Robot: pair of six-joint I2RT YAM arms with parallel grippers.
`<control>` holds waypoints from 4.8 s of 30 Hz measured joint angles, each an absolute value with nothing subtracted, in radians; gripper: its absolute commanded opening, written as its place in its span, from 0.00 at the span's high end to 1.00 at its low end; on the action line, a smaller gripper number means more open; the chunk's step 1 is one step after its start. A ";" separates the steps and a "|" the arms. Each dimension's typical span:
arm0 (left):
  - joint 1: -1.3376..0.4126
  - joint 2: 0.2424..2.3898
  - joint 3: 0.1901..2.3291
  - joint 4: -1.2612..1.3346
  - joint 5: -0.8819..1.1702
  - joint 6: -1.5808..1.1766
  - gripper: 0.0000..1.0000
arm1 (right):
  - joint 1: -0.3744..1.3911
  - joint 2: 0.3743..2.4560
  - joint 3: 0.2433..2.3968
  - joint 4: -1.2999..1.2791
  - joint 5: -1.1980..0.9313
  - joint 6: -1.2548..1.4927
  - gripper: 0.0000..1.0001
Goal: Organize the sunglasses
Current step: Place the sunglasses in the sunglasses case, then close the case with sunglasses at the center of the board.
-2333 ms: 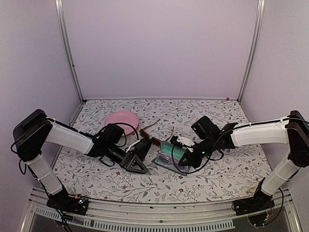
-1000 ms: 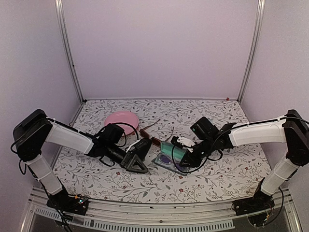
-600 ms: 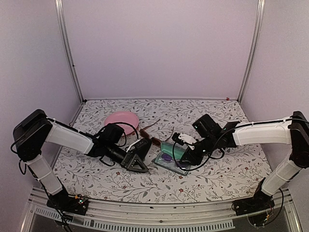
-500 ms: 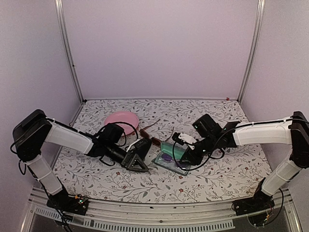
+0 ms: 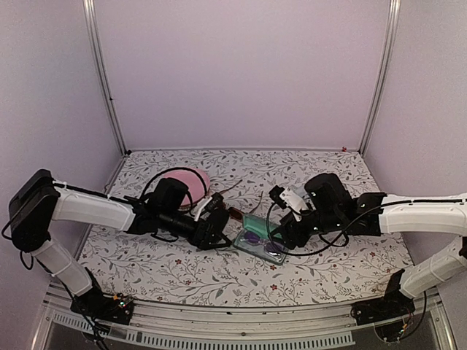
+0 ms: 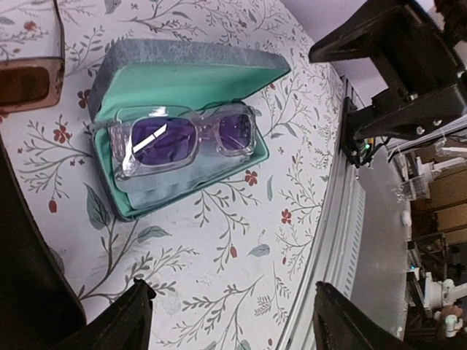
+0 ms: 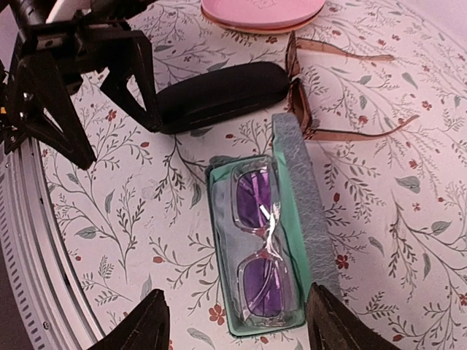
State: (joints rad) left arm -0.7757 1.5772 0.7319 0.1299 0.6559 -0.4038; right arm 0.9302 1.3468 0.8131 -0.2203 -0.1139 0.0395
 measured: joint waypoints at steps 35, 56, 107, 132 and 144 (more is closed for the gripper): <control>-0.984 1.859 0.850 0.203 0.113 -0.008 0.32 | 0.719 1.589 0.861 -0.136 -0.379 0.198 0.52; -1.010 1.892 0.822 0.340 0.039 -0.068 0.36 | 0.715 1.579 0.837 -0.104 -0.405 0.166 0.76; -1.028 1.909 0.676 0.650 -0.022 -0.203 0.38 | 0.990 1.578 0.807 -0.001 -0.012 0.255 0.68; -1.070 1.686 0.494 0.548 -0.043 -0.287 0.11 | 1.042 1.463 0.871 -0.242 0.003 0.265 0.01; -1.071 1.361 0.393 0.432 -0.146 -0.331 0.06 | 1.010 1.710 1.082 -0.470 0.082 0.062 0.01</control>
State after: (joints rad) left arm -1.0714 1.3613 0.3935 0.4320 -0.1459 -0.3313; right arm 1.0103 1.7100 1.0824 -0.4702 0.0822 0.0616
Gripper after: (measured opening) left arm 0.934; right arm 0.989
